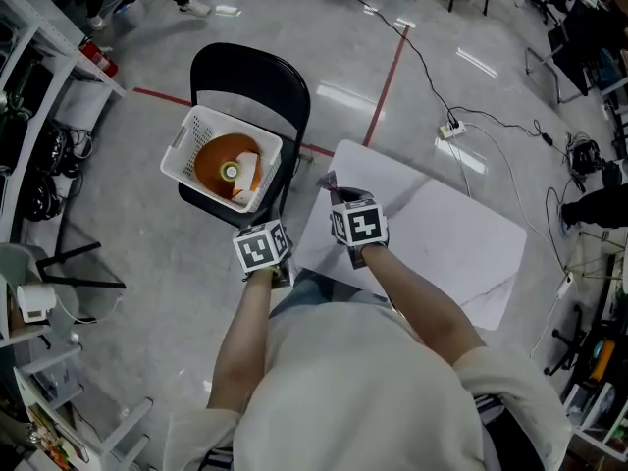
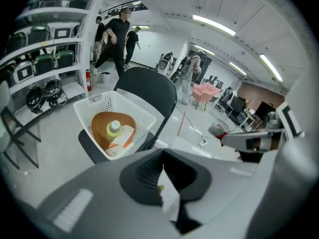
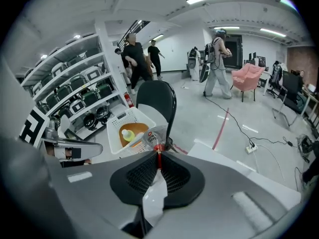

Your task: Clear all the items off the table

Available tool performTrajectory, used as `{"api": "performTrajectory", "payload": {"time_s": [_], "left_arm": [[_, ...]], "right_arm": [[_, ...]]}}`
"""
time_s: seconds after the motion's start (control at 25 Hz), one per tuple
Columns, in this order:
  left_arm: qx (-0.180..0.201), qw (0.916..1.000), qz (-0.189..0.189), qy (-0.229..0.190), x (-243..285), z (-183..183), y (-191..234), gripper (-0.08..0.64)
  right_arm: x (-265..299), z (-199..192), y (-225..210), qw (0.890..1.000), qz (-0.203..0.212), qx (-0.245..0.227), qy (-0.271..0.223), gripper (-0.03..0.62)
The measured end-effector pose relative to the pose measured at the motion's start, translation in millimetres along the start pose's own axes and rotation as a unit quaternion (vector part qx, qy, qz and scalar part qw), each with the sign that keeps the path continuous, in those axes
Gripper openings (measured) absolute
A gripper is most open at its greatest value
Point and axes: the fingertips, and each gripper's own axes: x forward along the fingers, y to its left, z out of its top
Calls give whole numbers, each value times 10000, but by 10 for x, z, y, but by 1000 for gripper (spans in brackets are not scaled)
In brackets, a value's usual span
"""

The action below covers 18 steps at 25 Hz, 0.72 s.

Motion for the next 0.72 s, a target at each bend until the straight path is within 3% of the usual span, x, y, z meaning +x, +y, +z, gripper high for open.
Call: {"api": "performTrajectory", "payload": {"time_s": [0.72], "left_arm": [[-840, 9951, 528, -34, 199, 146, 969, 9]], "right_arm": [[1020, 488, 840, 9954, 620, -624, 380, 23]]}}
